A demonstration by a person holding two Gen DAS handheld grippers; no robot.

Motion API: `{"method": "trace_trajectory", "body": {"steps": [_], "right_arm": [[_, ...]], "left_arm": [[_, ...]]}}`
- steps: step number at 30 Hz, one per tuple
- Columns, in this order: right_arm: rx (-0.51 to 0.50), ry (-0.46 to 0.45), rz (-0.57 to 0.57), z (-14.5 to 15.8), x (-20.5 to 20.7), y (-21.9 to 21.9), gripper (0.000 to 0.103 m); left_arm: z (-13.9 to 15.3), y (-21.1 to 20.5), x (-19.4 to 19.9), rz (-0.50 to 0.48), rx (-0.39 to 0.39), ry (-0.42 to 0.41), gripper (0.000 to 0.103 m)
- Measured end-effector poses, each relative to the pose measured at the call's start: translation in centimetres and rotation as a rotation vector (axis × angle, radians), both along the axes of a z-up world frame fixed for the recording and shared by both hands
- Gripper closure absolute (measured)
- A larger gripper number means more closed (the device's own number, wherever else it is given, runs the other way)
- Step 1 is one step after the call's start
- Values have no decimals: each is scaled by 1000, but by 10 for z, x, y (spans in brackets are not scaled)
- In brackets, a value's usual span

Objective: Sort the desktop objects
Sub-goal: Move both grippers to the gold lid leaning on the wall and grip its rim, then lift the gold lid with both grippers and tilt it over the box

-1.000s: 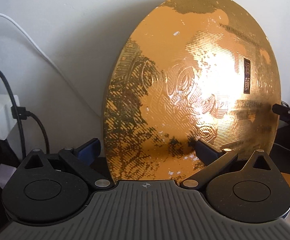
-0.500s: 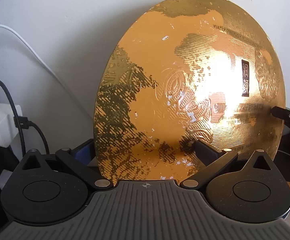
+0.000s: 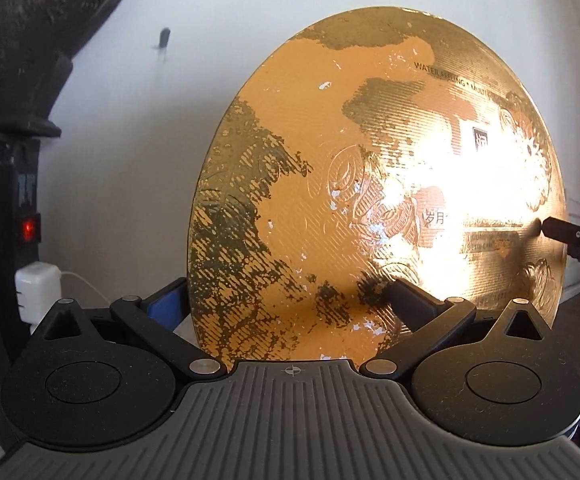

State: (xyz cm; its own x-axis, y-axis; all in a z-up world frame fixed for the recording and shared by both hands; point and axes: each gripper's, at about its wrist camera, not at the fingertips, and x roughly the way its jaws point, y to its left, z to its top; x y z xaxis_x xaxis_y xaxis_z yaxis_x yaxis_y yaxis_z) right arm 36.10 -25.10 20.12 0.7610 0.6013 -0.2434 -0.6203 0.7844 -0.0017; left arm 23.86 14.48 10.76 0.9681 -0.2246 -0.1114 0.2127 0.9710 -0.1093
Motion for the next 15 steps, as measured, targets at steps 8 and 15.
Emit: {"method": "trace_trajectory", "body": {"steps": [8,15], "right_arm": [[75,-1,-41,57,-81,-14,11],[108,2,-72,71,-136,-35,12]], "left_arm": [[43,-9,-104,8,27,-41,0],[56,-28,-179,0,12,-45,0]]}}
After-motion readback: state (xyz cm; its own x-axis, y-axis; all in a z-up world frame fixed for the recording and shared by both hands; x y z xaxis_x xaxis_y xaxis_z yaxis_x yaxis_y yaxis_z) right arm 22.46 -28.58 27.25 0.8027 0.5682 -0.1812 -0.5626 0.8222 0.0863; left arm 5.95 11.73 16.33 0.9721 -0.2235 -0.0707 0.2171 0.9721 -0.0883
